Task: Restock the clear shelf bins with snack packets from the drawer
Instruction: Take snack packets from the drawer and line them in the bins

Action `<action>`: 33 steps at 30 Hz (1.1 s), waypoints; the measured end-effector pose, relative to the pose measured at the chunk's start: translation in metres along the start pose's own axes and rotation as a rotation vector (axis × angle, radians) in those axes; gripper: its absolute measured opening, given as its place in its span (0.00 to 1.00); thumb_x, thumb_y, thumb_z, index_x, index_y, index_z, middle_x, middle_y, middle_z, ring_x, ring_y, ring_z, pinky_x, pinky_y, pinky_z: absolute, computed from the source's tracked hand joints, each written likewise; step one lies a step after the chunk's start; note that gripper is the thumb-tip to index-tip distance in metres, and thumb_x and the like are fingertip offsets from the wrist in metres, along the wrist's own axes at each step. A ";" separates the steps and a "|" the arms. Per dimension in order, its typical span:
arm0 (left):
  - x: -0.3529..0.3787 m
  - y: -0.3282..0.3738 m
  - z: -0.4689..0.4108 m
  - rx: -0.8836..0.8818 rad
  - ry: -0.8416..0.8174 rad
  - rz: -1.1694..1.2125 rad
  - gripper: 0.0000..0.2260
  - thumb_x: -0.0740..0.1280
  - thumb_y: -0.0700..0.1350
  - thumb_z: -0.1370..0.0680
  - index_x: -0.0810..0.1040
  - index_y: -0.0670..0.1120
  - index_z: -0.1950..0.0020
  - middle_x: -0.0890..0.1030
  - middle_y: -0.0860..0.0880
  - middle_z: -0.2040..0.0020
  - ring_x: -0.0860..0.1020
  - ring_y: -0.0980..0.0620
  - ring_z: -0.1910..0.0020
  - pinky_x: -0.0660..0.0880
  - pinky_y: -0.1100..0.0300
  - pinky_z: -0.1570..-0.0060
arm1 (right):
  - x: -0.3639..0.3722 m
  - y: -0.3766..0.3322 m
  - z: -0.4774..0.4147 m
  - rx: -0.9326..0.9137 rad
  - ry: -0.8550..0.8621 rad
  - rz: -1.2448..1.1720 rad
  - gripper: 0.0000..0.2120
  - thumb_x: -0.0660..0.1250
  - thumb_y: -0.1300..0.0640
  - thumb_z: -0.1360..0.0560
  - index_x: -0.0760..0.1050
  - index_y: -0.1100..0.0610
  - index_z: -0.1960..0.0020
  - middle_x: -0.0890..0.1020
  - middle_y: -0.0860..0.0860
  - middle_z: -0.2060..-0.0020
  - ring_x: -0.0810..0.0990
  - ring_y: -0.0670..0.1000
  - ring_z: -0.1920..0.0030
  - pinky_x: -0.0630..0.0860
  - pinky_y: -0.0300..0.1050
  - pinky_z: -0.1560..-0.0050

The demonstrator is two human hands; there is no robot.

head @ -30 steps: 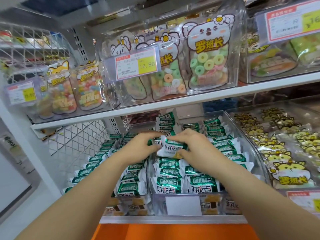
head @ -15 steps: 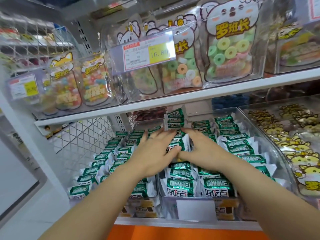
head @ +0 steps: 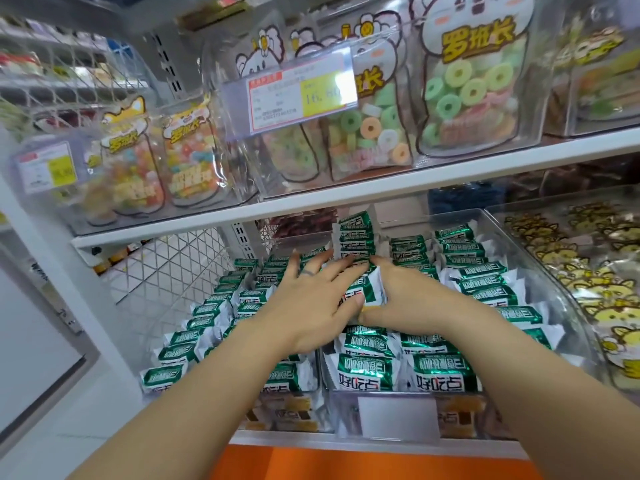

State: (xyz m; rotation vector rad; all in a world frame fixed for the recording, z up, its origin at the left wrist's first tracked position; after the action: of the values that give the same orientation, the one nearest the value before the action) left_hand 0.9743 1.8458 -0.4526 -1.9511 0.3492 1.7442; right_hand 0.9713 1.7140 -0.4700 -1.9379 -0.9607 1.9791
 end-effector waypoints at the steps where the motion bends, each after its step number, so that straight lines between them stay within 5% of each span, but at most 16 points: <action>1: 0.000 0.000 0.000 -0.007 -0.006 -0.010 0.23 0.45 0.58 0.18 0.46 0.60 0.23 0.52 0.56 0.22 0.45 0.52 0.23 0.37 0.42 0.27 | 0.002 0.003 0.003 0.003 -0.014 0.011 0.43 0.67 0.40 0.28 0.48 0.51 0.23 0.73 0.51 0.32 0.73 0.54 0.35 0.68 0.52 0.34; 4: -0.001 -0.001 -0.003 -0.028 -0.078 -0.035 0.24 0.44 0.60 0.18 0.43 0.61 0.23 0.49 0.56 0.22 0.44 0.49 0.23 0.37 0.40 0.28 | 0.005 0.008 0.012 0.030 0.017 0.104 0.47 0.64 0.39 0.25 0.34 0.50 0.23 0.69 0.52 0.29 0.69 0.54 0.31 0.55 0.57 0.26; 8: -0.011 0.000 0.000 -0.037 -0.087 -0.104 0.25 0.44 0.62 0.19 0.42 0.62 0.24 0.48 0.55 0.21 0.46 0.46 0.23 0.41 0.37 0.28 | -0.007 -0.001 0.030 -0.018 0.170 0.197 0.43 0.63 0.38 0.26 0.41 0.49 0.22 0.66 0.52 0.27 0.67 0.56 0.30 0.59 0.55 0.28; 11: -0.021 0.012 0.016 -0.022 0.160 -0.064 0.24 0.49 0.59 0.18 0.50 0.59 0.23 0.58 0.53 0.23 0.55 0.48 0.25 0.44 0.41 0.27 | -0.019 -0.010 0.057 -0.069 0.255 0.274 0.33 0.63 0.43 0.23 0.55 0.49 0.24 0.68 0.49 0.28 0.65 0.52 0.30 0.61 0.49 0.28; 13: -0.027 0.028 0.039 0.062 0.455 0.064 0.20 0.54 0.53 0.20 0.66 0.55 0.28 0.72 0.52 0.32 0.69 0.49 0.32 0.52 0.47 0.28 | -0.021 -0.014 0.079 -0.143 0.405 0.297 0.22 0.64 0.49 0.23 0.69 0.51 0.30 0.75 0.48 0.35 0.70 0.51 0.34 0.66 0.49 0.32; 15: -0.018 0.044 0.069 0.180 0.694 0.219 0.15 0.58 0.46 0.24 0.76 0.51 0.39 0.80 0.52 0.45 0.75 0.51 0.45 0.63 0.54 0.38 | -0.016 -0.014 0.102 -0.246 0.540 0.280 0.11 0.64 0.54 0.24 0.79 0.53 0.43 0.82 0.49 0.49 0.77 0.53 0.45 0.73 0.48 0.43; 17: 0.004 0.065 0.098 0.274 0.750 0.280 0.13 0.59 0.42 0.27 0.74 0.50 0.44 0.81 0.51 0.51 0.75 0.52 0.52 0.66 0.58 0.48 | -0.005 -0.010 0.126 -0.343 0.548 0.295 0.09 0.62 0.55 0.27 0.80 0.53 0.54 0.81 0.48 0.61 0.78 0.52 0.58 0.72 0.43 0.57; 23: 0.113 0.108 0.135 0.435 0.235 0.304 0.12 0.58 0.44 0.28 0.76 0.51 0.48 0.80 0.53 0.56 0.79 0.52 0.58 0.73 0.60 0.57 | 0.049 0.055 0.190 -0.440 0.151 0.460 0.11 0.58 0.54 0.27 0.80 0.54 0.57 0.80 0.48 0.65 0.77 0.49 0.64 0.76 0.43 0.66; 26: 0.163 0.116 0.131 0.356 -0.130 0.326 0.15 0.57 0.43 0.22 0.76 0.51 0.38 0.78 0.54 0.43 0.78 0.53 0.45 0.73 0.58 0.47 | 0.076 0.107 0.204 -0.302 -0.037 0.487 0.06 0.64 0.55 0.28 0.80 0.52 0.56 0.81 0.47 0.64 0.81 0.50 0.65 0.79 0.45 0.69; 31: 0.242 0.123 0.127 0.239 -0.572 0.426 0.16 0.59 0.44 0.19 0.71 0.49 0.31 0.73 0.49 0.33 0.72 0.50 0.35 0.68 0.61 0.41 | 0.113 0.161 0.211 -0.101 -0.247 0.432 0.09 0.62 0.54 0.21 0.78 0.50 0.43 0.81 0.47 0.46 0.79 0.50 0.46 0.77 0.49 0.49; 33: 0.272 0.128 0.130 0.231 -0.764 0.425 0.19 0.61 0.45 0.19 0.67 0.48 0.27 0.70 0.47 0.30 0.70 0.50 0.34 0.65 0.65 0.43 | 0.130 0.171 0.214 -0.082 -0.283 0.389 0.10 0.61 0.54 0.20 0.77 0.51 0.42 0.81 0.47 0.45 0.79 0.50 0.45 0.76 0.48 0.48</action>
State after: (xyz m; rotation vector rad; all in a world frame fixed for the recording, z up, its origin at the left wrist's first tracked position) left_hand 0.8399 1.8421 -0.7514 -0.9791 0.6705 2.4254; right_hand 0.8019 1.5929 -0.6909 -2.0514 -0.7777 2.5208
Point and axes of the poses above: each hand's wrist, its own z-axis away from the middle knuckle, its own x-axis out of the palm, y = z × x, the point moved 4 cm from there along -z, towards the middle knuckle
